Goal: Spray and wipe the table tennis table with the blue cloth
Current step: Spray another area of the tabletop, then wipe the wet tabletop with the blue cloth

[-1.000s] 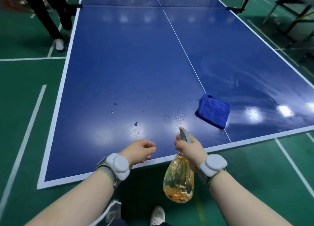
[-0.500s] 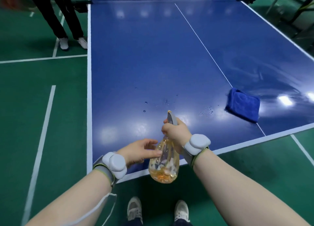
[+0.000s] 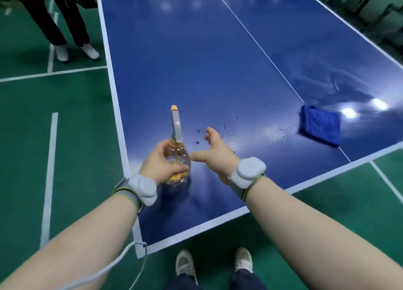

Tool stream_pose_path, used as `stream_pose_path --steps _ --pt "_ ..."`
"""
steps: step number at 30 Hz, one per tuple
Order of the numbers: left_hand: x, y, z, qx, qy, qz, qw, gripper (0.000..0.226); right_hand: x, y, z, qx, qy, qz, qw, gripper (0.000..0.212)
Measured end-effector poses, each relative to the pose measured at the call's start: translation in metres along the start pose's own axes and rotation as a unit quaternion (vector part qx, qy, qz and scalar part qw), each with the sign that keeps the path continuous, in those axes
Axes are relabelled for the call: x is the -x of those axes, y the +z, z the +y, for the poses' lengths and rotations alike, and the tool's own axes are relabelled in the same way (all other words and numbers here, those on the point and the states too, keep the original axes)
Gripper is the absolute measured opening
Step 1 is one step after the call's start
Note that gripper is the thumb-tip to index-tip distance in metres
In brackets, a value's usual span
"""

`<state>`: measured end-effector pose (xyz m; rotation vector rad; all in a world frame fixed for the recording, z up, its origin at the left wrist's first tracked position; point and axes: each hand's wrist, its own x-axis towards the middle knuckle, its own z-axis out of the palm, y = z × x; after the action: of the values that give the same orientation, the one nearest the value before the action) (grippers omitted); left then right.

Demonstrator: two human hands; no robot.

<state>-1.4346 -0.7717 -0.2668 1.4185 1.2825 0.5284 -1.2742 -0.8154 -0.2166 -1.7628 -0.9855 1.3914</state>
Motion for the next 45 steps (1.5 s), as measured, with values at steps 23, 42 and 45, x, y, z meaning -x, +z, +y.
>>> stream_pose_path --steps 23,42,45 --pt "-0.127 -0.033 -0.005 -0.057 -0.001 0.198 0.979 0.067 -0.013 -0.058 0.042 -0.034 0.099 0.107 0.989 0.063" --pt "-0.115 0.148 0.062 -0.355 -0.125 0.039 0.926 0.066 -0.075 -0.273 0.118 0.053 0.118 0.197 0.972 0.047" --pt "-0.122 0.196 0.074 -0.377 -0.079 -0.044 0.922 0.065 -0.091 -0.330 0.135 0.099 0.084 0.256 0.958 0.043"
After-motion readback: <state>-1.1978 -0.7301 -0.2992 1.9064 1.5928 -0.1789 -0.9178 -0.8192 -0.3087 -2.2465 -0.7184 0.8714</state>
